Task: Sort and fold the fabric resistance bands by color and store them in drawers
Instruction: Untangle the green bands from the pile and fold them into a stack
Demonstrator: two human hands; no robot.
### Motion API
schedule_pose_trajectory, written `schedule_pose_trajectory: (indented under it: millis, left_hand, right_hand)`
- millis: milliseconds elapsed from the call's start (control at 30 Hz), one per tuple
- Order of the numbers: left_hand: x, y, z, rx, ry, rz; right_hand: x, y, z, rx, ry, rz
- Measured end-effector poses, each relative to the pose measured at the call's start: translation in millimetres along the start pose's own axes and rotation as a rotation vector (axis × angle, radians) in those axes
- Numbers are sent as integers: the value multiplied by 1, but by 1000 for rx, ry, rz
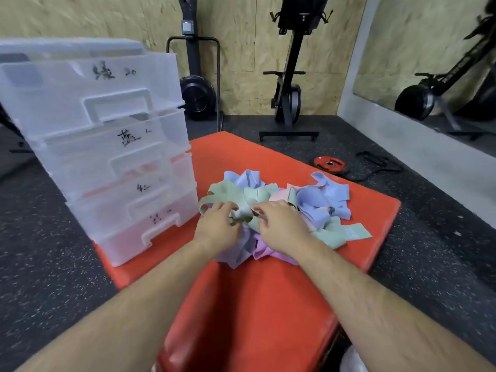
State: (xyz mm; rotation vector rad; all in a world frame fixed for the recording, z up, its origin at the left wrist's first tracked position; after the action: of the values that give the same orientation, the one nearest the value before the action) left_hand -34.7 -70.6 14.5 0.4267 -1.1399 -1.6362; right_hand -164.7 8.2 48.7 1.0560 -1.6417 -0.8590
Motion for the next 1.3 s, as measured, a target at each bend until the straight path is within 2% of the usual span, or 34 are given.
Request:
schedule_pose_trajectory:
  millis: [167, 300, 433, 533, 667, 833, 967, 1133, 1300]
  left_hand:
    - [44, -24, -3, 0, 33, -105]
    - [54, -27, -3, 2, 25, -135]
    - [60, -14, -7, 2, 18, -41]
    - [58, -1, -8, -165, 28, 19]
    - [50, 25, 2, -307, -17, 153]
    - [35, 50, 16, -305, -165, 236]
    - [28, 64, 24, -342, -228, 290]
    - [34, 60, 13, -389, -108, 333]
    - [34, 53, 1, -398, 20, 365]
  right_hand:
    - [45, -31, 0, -31, -20, -6]
    - [62, -49, 3, -47, -51, -82]
    - [70, -48, 3, 10, -112, -54]
    - [66, -35, -2, 86, -144, 61]
    - [59, -14, -12, 156, -98, 168]
    - [51, 1, -14, 300, 19, 176]
    - [49, 10, -13, 365, 25, 250]
    - [55, 11, -4, 428, -79, 253]
    - [60, 15, 7, 708, -288, 270]
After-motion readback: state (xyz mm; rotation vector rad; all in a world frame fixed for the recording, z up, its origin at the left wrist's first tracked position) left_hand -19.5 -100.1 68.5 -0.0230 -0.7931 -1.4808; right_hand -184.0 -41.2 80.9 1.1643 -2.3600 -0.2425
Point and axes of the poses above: each hand's wrist, its own x-axis towards the middle knuckle, its own y-axis out of the back of the hand, z = x × y, the point moved 8 cm from there along x, towards the middle knuckle, and after that the axes turned 5 degrees about z, right-handed, at the moved point
